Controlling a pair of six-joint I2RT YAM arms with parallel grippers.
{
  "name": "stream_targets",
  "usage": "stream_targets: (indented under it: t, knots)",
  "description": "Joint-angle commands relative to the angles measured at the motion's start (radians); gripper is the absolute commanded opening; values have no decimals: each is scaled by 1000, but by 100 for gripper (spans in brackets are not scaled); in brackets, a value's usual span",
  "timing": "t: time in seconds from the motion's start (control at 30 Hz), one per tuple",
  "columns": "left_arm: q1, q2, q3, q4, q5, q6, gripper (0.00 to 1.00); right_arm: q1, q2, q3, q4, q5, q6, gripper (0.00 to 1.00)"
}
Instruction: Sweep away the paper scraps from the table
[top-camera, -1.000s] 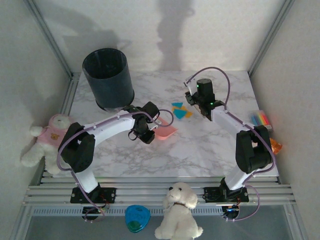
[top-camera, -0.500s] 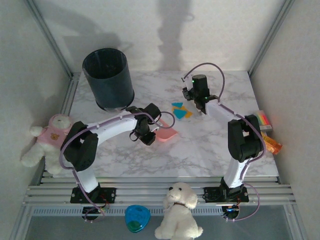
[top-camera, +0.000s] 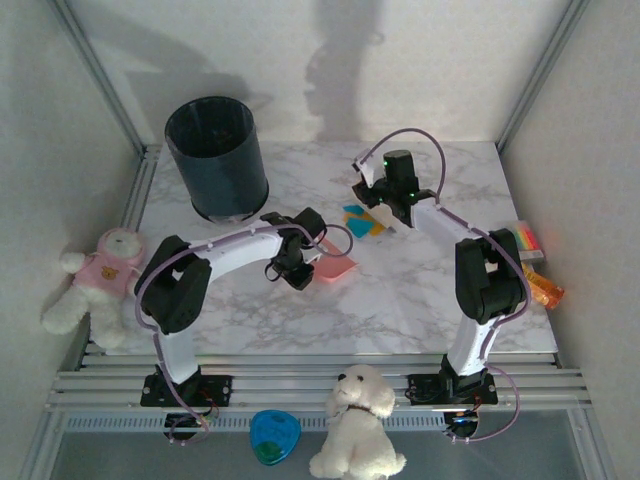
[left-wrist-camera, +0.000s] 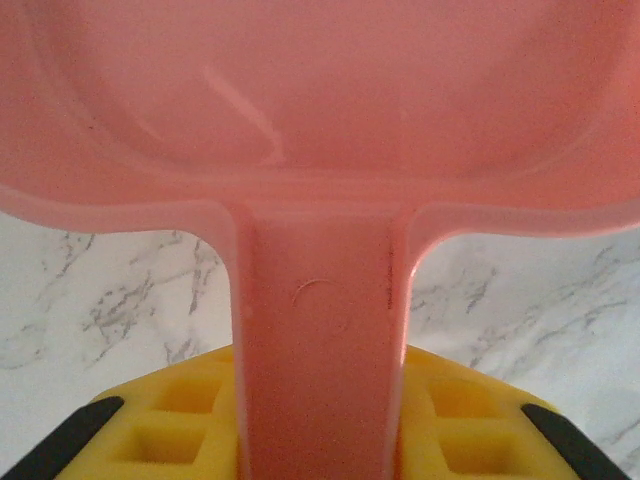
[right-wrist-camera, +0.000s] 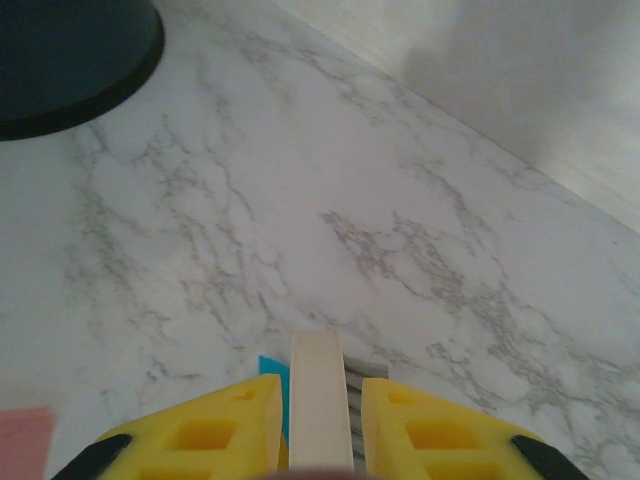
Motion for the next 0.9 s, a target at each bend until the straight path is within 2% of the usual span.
stream_targets:
  t: [0.0,0.37,0.6,0.87]
  knots:
    - [14,30,33,-18,-35,7,0,16,-44,-47,-65,-85,-5,0]
    - [20,58,65,-39,-39,28,0,46,-169,-161,-58,-120,8,0]
    - [18,44,62,-44,-16,38,0,80,-213,-168,-110,-140,-7,0]
    - [13,39,55,-50,-17,39,0,111,-265,-173,-114,-90,4,0]
